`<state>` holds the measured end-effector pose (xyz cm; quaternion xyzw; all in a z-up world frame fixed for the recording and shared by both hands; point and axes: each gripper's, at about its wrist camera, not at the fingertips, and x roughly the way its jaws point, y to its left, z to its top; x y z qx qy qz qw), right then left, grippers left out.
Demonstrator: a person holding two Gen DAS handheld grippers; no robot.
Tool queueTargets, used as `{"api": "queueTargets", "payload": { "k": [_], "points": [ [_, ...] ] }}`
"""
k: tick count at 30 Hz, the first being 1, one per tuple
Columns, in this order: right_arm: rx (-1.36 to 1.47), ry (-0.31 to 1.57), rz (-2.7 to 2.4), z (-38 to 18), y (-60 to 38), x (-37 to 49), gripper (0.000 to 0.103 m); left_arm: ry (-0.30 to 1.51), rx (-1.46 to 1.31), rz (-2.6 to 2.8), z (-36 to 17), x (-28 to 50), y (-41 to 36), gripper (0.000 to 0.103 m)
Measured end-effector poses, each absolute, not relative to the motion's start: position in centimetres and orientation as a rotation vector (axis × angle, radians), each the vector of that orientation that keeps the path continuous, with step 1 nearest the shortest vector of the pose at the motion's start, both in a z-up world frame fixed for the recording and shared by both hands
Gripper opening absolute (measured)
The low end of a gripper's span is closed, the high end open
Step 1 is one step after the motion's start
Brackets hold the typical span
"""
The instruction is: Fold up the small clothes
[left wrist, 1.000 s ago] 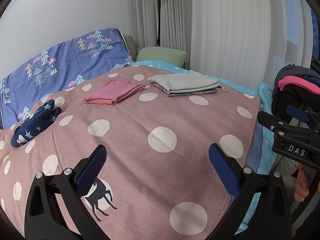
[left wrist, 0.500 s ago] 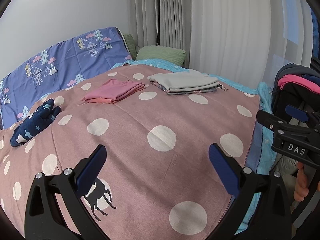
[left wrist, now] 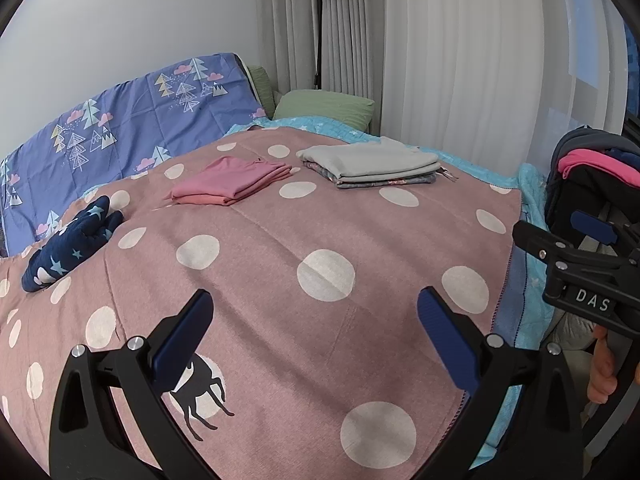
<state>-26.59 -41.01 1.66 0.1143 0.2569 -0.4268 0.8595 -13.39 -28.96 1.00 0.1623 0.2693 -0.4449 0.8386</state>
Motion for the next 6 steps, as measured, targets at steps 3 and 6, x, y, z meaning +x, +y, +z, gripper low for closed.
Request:
{"api": "queueTargets", "payload": {
  "k": [3, 6],
  "points": [
    [0.237, 0.539, -0.891, 1.64, -40.92, -26.4, 0.101, 0.57, 0.344, -0.941, 0.95, -13.36, -28.9, 0.102],
    [0.235, 0.537, -0.888, 1.69, -40.84, -26.3, 0.101, 0.568, 0.346, -0.941, 0.94, -13.39, -28.83, 0.102]
  ]
}}
